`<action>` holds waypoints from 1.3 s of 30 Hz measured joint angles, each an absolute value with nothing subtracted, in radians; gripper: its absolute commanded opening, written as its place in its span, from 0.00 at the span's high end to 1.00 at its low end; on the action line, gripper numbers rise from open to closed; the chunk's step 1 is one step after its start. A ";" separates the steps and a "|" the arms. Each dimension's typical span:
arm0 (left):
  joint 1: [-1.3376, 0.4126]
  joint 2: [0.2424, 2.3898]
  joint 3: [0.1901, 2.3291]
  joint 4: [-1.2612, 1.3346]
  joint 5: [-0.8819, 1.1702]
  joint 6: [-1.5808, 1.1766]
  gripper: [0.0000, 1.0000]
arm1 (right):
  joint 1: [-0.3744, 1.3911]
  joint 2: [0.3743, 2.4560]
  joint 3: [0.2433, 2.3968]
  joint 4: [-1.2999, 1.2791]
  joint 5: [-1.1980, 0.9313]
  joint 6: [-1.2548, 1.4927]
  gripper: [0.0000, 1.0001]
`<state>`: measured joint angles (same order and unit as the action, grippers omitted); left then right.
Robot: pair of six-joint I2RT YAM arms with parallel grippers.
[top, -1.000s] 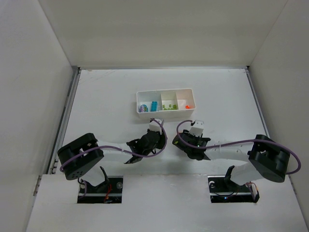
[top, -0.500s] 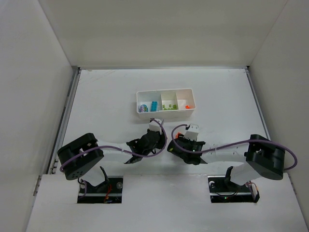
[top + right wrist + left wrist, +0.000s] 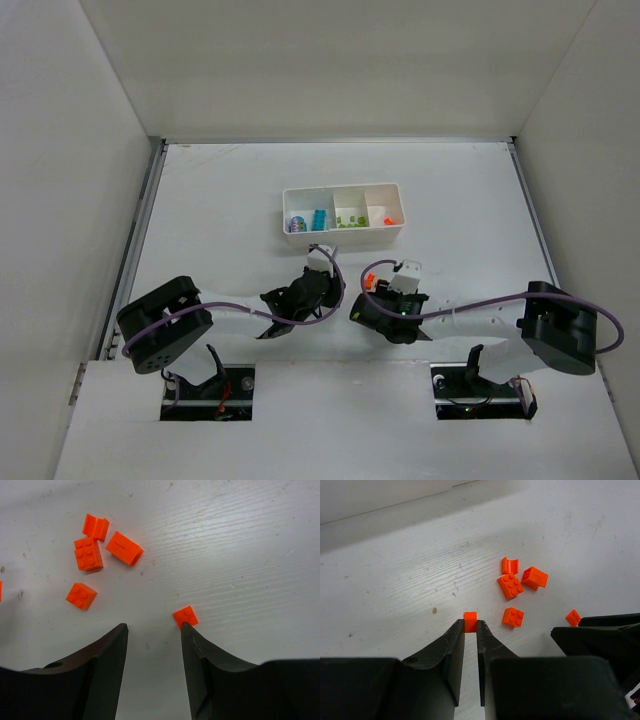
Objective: Sort the legos into containers by color
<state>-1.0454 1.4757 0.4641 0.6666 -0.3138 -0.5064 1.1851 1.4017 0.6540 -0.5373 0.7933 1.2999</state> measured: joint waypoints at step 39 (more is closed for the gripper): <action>-1.045 1.475 0.464 0.667 -0.311 -0.506 0.89 | 1.200 1.492 0.689 -0.609 0.823 1.436 0.57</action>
